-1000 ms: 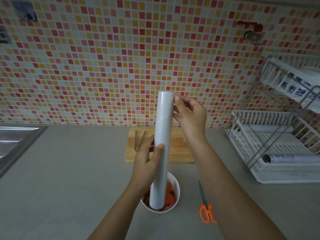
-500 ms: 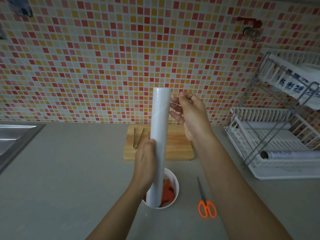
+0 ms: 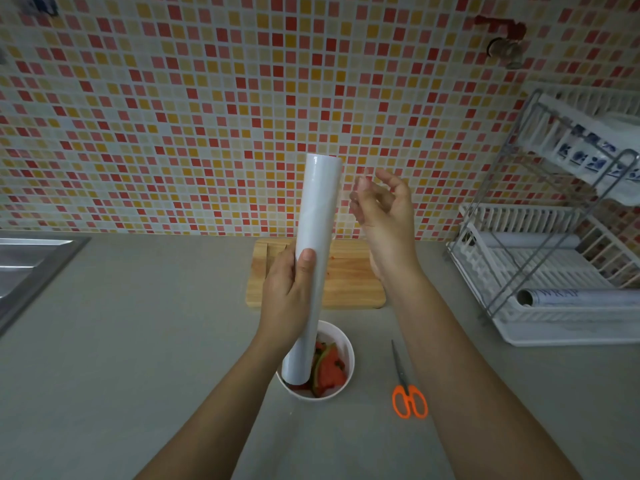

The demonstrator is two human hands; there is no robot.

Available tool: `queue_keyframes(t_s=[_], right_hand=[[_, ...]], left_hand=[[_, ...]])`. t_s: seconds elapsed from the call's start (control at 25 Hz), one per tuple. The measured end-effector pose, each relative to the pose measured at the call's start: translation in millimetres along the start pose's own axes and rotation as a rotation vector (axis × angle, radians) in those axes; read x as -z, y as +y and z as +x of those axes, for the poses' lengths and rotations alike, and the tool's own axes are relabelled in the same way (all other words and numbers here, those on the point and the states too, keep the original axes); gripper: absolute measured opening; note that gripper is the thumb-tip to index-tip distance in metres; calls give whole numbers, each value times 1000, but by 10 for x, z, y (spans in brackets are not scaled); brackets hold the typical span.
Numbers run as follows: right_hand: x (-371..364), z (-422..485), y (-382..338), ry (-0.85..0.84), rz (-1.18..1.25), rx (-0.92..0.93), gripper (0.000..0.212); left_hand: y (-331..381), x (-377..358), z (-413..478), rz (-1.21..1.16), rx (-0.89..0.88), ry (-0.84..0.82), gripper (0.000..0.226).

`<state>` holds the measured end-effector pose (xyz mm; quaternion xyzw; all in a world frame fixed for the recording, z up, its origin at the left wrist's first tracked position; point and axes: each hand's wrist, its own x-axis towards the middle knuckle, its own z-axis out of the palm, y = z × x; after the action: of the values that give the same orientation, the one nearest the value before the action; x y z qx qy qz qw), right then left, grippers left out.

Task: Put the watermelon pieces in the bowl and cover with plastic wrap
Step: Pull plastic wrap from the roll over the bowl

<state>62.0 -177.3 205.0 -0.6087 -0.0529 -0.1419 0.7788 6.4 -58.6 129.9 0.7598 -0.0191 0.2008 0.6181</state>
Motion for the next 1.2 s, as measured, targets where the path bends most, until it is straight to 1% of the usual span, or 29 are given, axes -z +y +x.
queue_keyframes(t_s=[0.08, 0.12, 0.16, 0.2, 0.24, 0.28, 0.36, 0.44, 0.52, 0.6, 0.68, 0.8, 0.88, 0.96, 1.08, 1.12, 1.2], right_hand=[[27, -80, 71, -71, -32, -98, 50], [40, -125, 119, -129, -103, -136, 47], [52, -161, 167, -170, -185, -133, 35], [55, -186, 188, -169, -241, -103, 20], [59, -192, 197, -137, -254, -74, 11], [58, -193, 194, -93, -229, -63, 8], [57, -208, 212, -24, -126, -91, 10], [57, -269, 250, -30, -69, -131, 15], [59, -349, 313, -84, -165, -122, 16], [89, -376, 336, -84, -269, -57, 6], [128, -353, 324, -54, -268, -41, 4], [147, -389, 339, -71, -229, -97, 12], [140, -444, 359, -137, -292, -106, 14], [164, -449, 352, -167, -361, -68, 4], [231, -372, 334, -127, -443, -26, 9], [242, -384, 348, -120, -428, -46, 9], [246, -453, 396, -162, -399, -113, 10]], left_hand=[[25, 20, 40, -17, -2, 2, 25], [29, 32, 50, -17, -6, 1, 25], [31, 43, 51, -13, -8, -4, 25], [31, 54, 47, -10, -9, -13, 25], [33, 61, 42, -10, -11, -21, 24], [36, 66, 44, -6, -11, -29, 24], [47, 73, 65, 16, -2, -40, 24], [69, 71, 86, 10, 12, -50, 25], [80, 81, 98, -9, 13, -53, 25], [73, 90, 92, -19, 21, -59, 26], [76, 97, 88, -9, 42, -79, 30], [115, 99, 94, -15, 37, -83, 31], [138, 109, 119, -33, 48, -86, 33], [131, 116, 151, -15, 64, -94, 41], [157, 112, 173, 32, 64, -100, 47], [180, 101, 176, 26, 63, -98, 46], [203, 86, 186, -2, 75, -91, 46]])
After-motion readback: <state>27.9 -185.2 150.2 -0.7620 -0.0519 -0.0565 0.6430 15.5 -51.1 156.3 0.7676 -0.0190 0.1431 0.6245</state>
